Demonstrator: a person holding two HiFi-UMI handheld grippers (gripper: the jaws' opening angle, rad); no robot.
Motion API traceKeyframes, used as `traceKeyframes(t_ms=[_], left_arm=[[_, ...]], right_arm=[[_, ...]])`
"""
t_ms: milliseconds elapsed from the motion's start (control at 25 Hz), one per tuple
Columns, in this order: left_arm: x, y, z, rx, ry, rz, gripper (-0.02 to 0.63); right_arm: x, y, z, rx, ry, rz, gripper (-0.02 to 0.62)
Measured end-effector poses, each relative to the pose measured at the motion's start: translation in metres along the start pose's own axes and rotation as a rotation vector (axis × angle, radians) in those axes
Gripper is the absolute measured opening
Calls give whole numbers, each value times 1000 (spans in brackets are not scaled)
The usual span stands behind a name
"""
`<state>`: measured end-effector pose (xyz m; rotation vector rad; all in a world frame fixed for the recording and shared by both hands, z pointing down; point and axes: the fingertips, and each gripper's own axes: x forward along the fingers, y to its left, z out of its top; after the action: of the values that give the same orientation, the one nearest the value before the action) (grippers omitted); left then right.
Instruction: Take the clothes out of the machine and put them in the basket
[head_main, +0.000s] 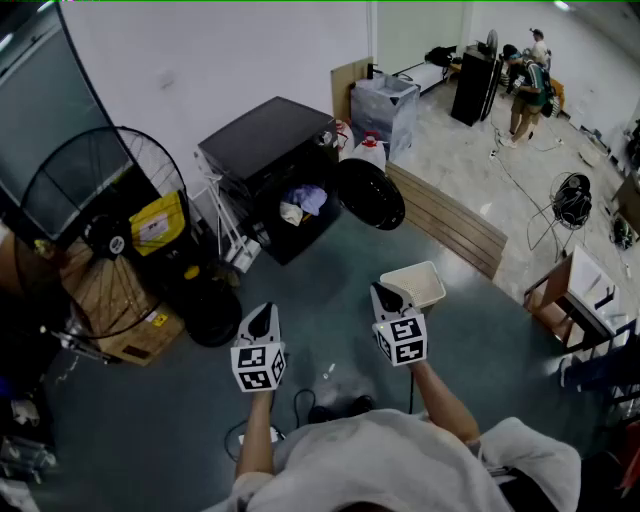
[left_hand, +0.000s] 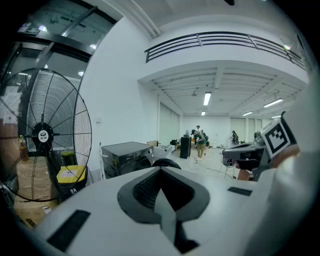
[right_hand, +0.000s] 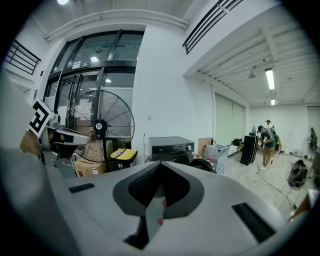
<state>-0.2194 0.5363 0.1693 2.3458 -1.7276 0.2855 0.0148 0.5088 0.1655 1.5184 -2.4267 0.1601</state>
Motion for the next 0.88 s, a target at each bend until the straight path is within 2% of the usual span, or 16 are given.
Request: traceKeyframes(t_ms=[600,880], left_arm=[[16,-33,-7,8,27,15,19],[30,-66,-4,35,36,31,18]], right_arm=[[-5,-23,-3,0,-6,38,23],[-9,-46,-10,-7,-8,67,23]])
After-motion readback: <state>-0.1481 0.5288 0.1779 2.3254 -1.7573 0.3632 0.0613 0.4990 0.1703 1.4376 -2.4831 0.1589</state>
